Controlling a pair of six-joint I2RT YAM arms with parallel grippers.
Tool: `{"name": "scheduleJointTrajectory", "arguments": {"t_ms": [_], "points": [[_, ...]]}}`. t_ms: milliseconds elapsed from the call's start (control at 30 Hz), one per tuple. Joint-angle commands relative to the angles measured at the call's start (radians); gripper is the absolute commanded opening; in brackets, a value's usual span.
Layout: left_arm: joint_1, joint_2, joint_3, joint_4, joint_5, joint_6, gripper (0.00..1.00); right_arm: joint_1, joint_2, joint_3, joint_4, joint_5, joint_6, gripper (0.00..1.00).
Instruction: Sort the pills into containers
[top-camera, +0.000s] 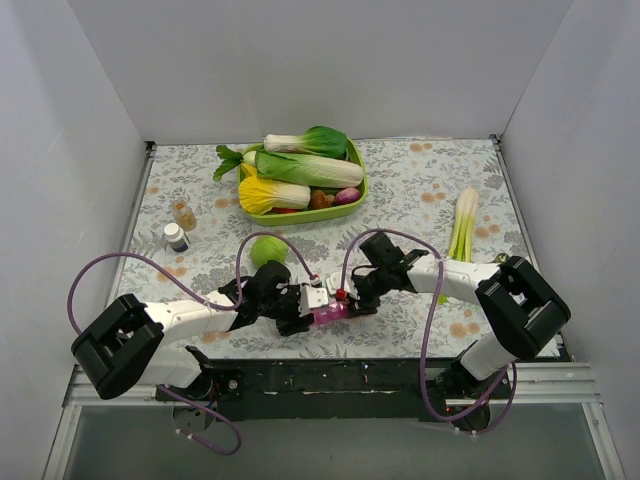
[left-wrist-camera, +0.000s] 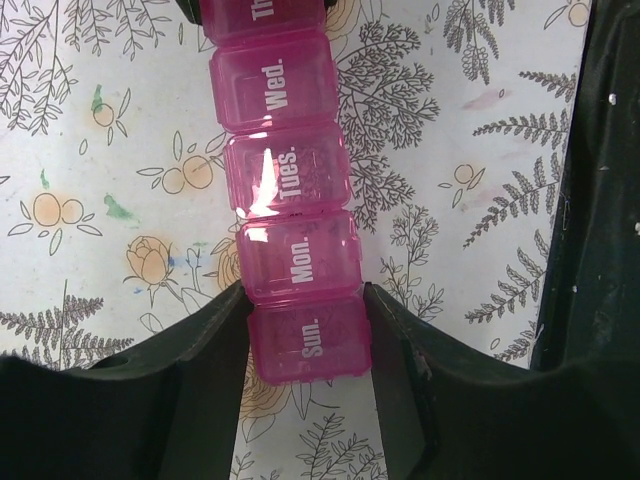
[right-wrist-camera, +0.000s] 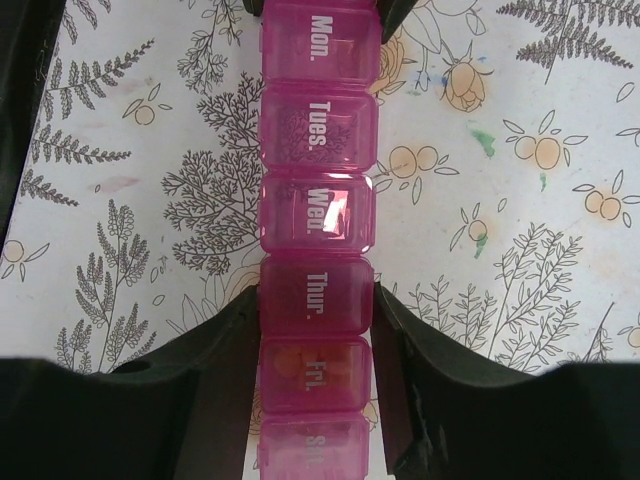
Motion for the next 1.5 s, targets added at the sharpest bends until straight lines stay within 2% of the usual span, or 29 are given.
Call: {"name": "scheduleJointTrajectory", "arguments": {"t_ms": [0,67,267,400,667,833,900,1233,1333,1467], "points": [[-0.021,0.018,0.031,0.026,-0.055,0.030,0.05,-0.004,0.050,0.084,-0.040,-0.089,0.099,0.43],[-0.021,0.019,0.031,0.030,-0.060,0.030,0.00,-0.019,0.068,0.108,-0.058,-0.117,0.119,0.42],[-0.021,0.024,0.031,0.031,-0.072,0.032,0.00,-0.056,0.121,0.159,-0.115,-0.198,0.158,0.44],[-0.021,0.028,0.029,0.030,-0.075,0.033,0.00,-0.082,0.156,0.202,-0.150,-0.217,0.183,0.48],[-0.021,0.035,0.031,0.028,-0.063,0.035,0.00,-0.157,0.204,0.292,-0.199,-0.257,0.258,0.62],[-0.021,0.041,0.034,0.026,-0.062,0.035,0.00,-0.166,0.202,0.320,-0.189,-0.240,0.296,0.64],[-0.021,0.042,0.035,0.025,-0.062,0.033,0.00,-0.173,0.200,0.328,-0.178,-0.218,0.312,0.63],[-0.021,0.052,0.043,0.023,-0.072,0.021,0.00,-0.177,0.226,0.352,-0.103,-0.037,0.415,0.40],[-0.021,0.053,0.046,0.023,-0.077,0.013,0.00,-0.174,0.240,0.351,-0.095,0.013,0.422,0.40],[-0.021,0.058,0.060,0.025,-0.092,-0.011,0.00,-0.174,0.230,0.368,-0.119,0.000,0.413,0.43]]}}
